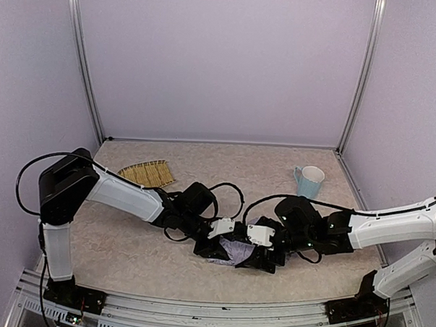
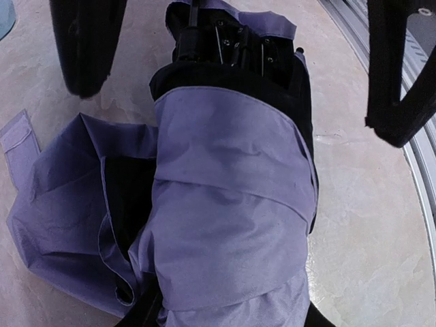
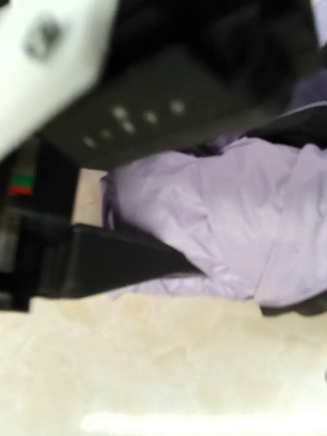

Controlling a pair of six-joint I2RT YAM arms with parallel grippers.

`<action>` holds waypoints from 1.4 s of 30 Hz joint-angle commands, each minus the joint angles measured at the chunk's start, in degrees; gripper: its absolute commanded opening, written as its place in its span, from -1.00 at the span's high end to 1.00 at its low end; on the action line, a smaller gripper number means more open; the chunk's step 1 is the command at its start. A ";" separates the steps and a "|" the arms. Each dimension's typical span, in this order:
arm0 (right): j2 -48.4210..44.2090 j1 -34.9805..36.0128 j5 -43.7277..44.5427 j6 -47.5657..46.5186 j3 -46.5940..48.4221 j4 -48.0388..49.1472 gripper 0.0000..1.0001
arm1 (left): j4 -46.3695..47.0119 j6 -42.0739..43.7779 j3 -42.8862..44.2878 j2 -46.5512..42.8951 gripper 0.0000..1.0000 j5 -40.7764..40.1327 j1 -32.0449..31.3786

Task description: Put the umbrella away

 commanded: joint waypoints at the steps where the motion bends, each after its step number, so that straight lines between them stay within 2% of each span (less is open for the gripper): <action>1: 3.88 0.65 4.62 -2.83 -0.59 3.32 -0.88 | -15.42 -0.31 -2.53 5.18 0.12 -0.14 0.20; 7: 12.74 0.70 10.26 -3.40 1.71 2.39 -0.88 | -16.35 0.09 -1.99 5.74 0.12 0.85 0.29; 9: 15.47 0.95 9.76 -3.53 2.87 1.02 -0.79 | -16.46 0.14 -1.97 5.84 0.12 0.99 0.29; 11: 17.17 1.36 9.84 -3.24 4.03 -0.57 -0.55 | -16.57 0.05 -1.85 5.84 0.12 0.99 0.38; 12: 17.59 1.53 9.85 -3.05 4.63 -1.27 -0.36 | -16.50 0.03 -1.80 5.80 0.11 0.96 0.46; 13: 17.67 1.67 9.77 -2.95 4.79 -1.53 -0.04 | -16.36 -0.10 -1.79 5.65 0.11 0.73 0.53; 14: 17.50 1.76 9.67 -2.86 4.78 -1.47 0.18 | -16.14 -0.41 -1.83 5.34 0.09 0.42 0.62; 17: 16.10 1.78 9.47 -2.79 4.69 -1.45 0.61 | -11.46 -3.08 -3.13 2.00 -0.18 -2.51 1.50; 19: 15.04 1.82 9.99 -2.62 4.75 -1.67 0.78 | -5.28 -5.60 -6.16 -2.63 -0.53 -5.20 2.71; 20: 14.36 1.78 10.18 -2.51 4.94 -1.84 0.85 | -1.08 -6.98 -7.88 -5.40 -0.89 -7.06 3.32; 21: 13.86 1.78 10.38 -2.24 5.10 -1.95 0.91 | 3.23 -7.96 -10.14 -8.95 -0.96 -8.74 3.77; 24: 10.64 1.66 10.68 -1.47 5.77 -1.11 0.98 | 16.71 -9.98 -17.55 -21.66 -0.98 -15.27 4.37; 27: 5.48 0.70 7.77 -0.43 6.43 0.85 1.00 | 27.24 -12.03 -23.53 -32.26 -0.98 -17.36 4.66; 31: -3.88 -1.85 -1.36 1.10 6.82 5.81 1.00 | 36.99 -15.28 -29.00 -42.38 -0.98 -12.89 5.55; 35: -12.76 -4.83 -10.06 3.08 5.46 15.12 1.00 | 49.43 -20.41 -34.60 -48.29 -0.98 -7.57 5.73; 39: -16.84 -5.75 -13.17 4.27 4.94 21.68 1.00 | 51.72 -21.53 -33.77 -50.06 -0.98 0.04 4.97; 42: -16.85 -5.71 -14.29 4.99 6.30 22.82 1.00 | 49.08 -18.83 -31.44 -49.13 -0.97 0.21 2.62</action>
